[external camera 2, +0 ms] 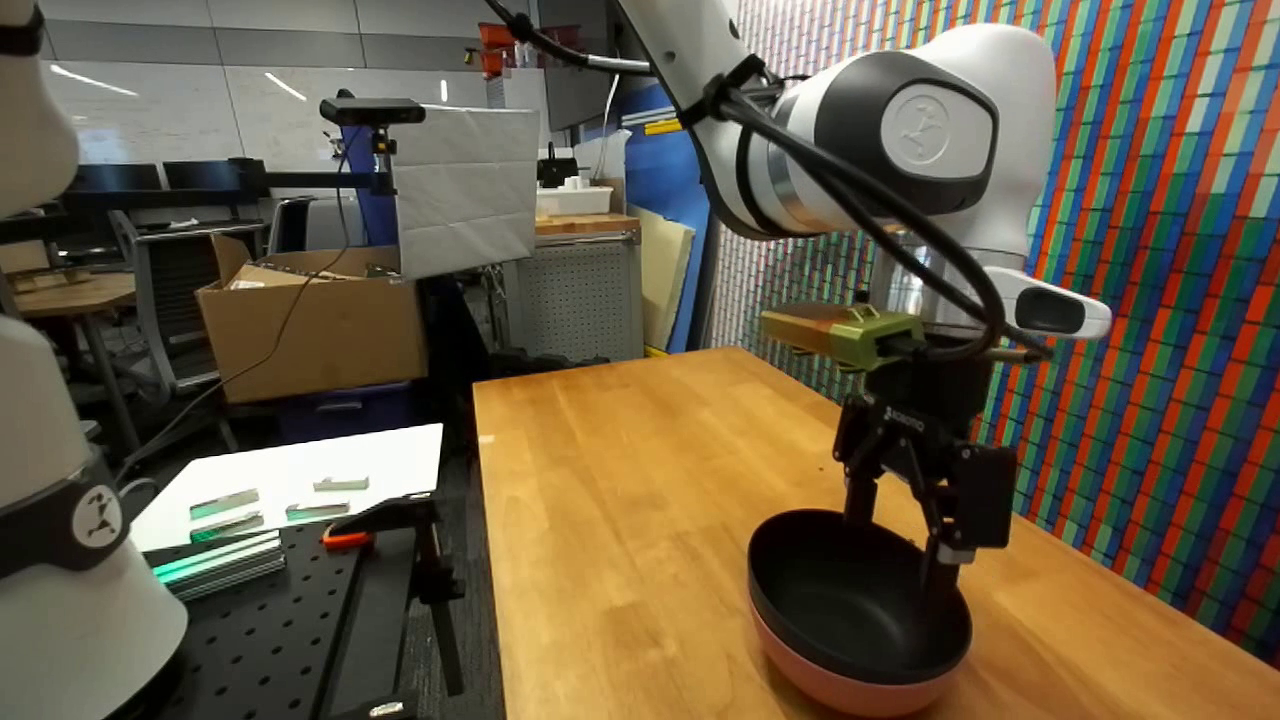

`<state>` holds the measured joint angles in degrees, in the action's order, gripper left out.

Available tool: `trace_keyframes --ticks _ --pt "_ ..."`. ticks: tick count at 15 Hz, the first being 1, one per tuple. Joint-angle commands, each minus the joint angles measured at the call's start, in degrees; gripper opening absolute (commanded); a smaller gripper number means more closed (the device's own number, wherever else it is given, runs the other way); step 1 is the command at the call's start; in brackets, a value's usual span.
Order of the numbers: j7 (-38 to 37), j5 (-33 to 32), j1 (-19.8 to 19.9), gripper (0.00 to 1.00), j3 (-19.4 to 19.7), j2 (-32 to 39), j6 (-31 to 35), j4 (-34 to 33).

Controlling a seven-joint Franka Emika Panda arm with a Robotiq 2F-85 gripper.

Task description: Put the black bowl inside the pink bowl

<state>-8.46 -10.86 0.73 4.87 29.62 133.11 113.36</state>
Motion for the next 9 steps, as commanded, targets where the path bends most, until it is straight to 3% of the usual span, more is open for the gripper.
trace_keyframes --ticks 1,9 --pt "1.6 -0.3 -1.9 1.0 -1.0 -3.6 -1.6 -0.2" --pt "2.1 -1.3 -6.6 1.0 -4.0 -7.3 -2.8 -2.2"
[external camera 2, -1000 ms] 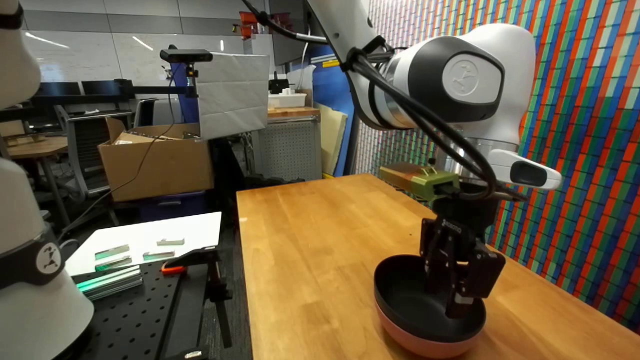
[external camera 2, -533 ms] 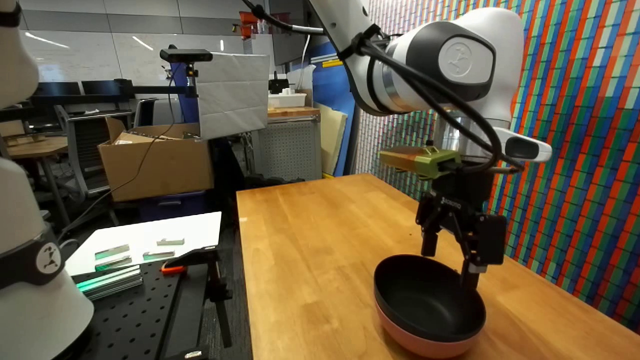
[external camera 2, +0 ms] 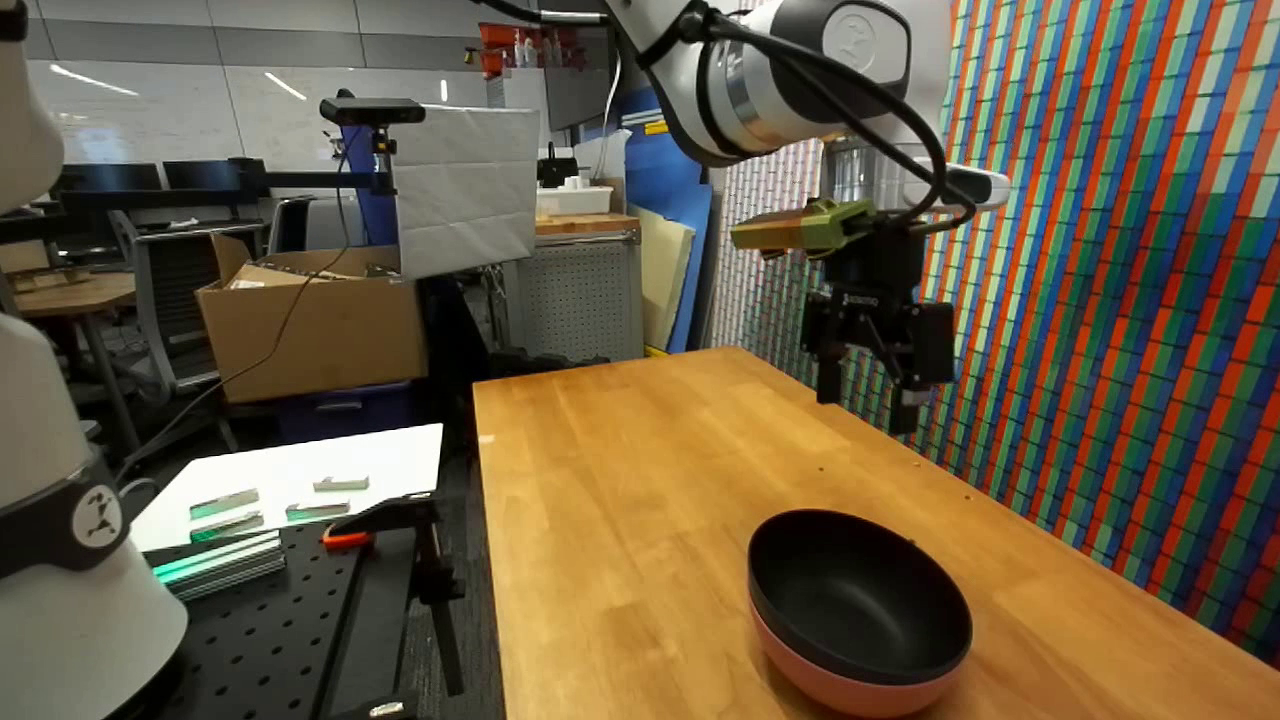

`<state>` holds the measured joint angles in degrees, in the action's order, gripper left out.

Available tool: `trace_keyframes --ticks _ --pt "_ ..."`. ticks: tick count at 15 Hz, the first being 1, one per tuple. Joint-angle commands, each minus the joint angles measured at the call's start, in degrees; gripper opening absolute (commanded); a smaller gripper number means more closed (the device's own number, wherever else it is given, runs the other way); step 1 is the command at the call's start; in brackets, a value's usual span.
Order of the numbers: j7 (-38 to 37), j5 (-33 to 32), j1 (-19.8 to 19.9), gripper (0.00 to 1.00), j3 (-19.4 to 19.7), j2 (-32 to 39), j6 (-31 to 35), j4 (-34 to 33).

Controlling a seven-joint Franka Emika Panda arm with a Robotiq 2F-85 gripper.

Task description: Put the black bowl inside the pink bowl

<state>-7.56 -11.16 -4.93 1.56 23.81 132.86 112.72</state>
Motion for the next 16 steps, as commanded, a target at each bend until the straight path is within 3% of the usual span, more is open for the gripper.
trace_keyframes --ticks 1,14,16 --pt "1.2 -1.1 -1.4 1.0 -0.9 -1.6 -3.0 -2.2" --pt "2.8 -1.9 -3.4 1.0 -2.7 -1.2 -11.2 -8.9" --pt "1.7 -1.4 -3.2 1.0 -2.7 -0.9 -8.6 -7.4"
